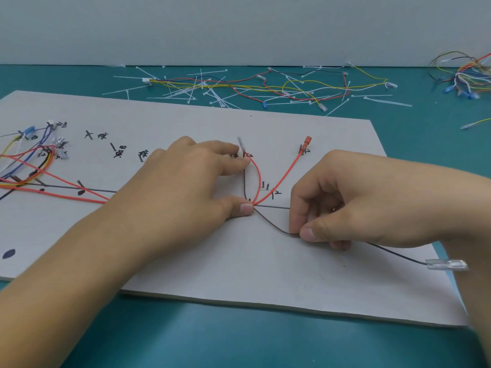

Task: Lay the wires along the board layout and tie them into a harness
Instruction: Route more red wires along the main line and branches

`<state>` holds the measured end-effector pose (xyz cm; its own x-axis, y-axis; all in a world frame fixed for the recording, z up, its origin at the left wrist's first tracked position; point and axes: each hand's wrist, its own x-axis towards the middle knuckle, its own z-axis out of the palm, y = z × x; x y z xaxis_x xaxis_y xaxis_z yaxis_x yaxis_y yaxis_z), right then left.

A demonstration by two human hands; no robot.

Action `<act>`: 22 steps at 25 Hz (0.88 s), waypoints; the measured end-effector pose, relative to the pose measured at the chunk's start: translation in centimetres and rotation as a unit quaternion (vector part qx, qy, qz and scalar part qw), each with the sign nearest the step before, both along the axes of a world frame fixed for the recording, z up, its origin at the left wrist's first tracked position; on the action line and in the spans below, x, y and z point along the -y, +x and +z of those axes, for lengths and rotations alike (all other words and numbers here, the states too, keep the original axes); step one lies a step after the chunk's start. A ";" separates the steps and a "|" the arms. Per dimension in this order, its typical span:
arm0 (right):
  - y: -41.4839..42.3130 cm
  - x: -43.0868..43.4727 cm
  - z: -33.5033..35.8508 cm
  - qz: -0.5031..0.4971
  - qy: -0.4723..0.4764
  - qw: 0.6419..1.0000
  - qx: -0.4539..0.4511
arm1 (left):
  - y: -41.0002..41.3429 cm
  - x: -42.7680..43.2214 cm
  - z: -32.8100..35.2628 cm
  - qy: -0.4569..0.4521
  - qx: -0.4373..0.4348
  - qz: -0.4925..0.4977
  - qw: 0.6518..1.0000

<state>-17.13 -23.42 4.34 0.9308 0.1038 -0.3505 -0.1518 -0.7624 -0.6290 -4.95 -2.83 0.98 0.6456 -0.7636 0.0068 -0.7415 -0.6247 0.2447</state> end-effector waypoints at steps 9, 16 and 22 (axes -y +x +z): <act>0.1 -0.3 0.0 -0.006 -0.001 1.000 0.005 | -0.6 0.1 -1.0 0.021 0.005 0.004 1.000; 0.1 -0.4 -0.1 -0.010 -0.004 1.000 0.008 | -0.3 0.1 -1.2 -0.005 -0.012 -0.021 1.000; 0.1 -0.4 0.0 -0.010 -0.011 1.000 0.008 | 0.6 -0.3 -1.4 0.007 -0.009 -0.010 1.000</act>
<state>-17.03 -22.97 4.31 0.9381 0.0781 -0.3375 -0.1570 -0.7727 -0.6150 -4.32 -2.55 -0.41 0.6302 -0.7763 -0.0151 -0.7496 -0.6134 0.2487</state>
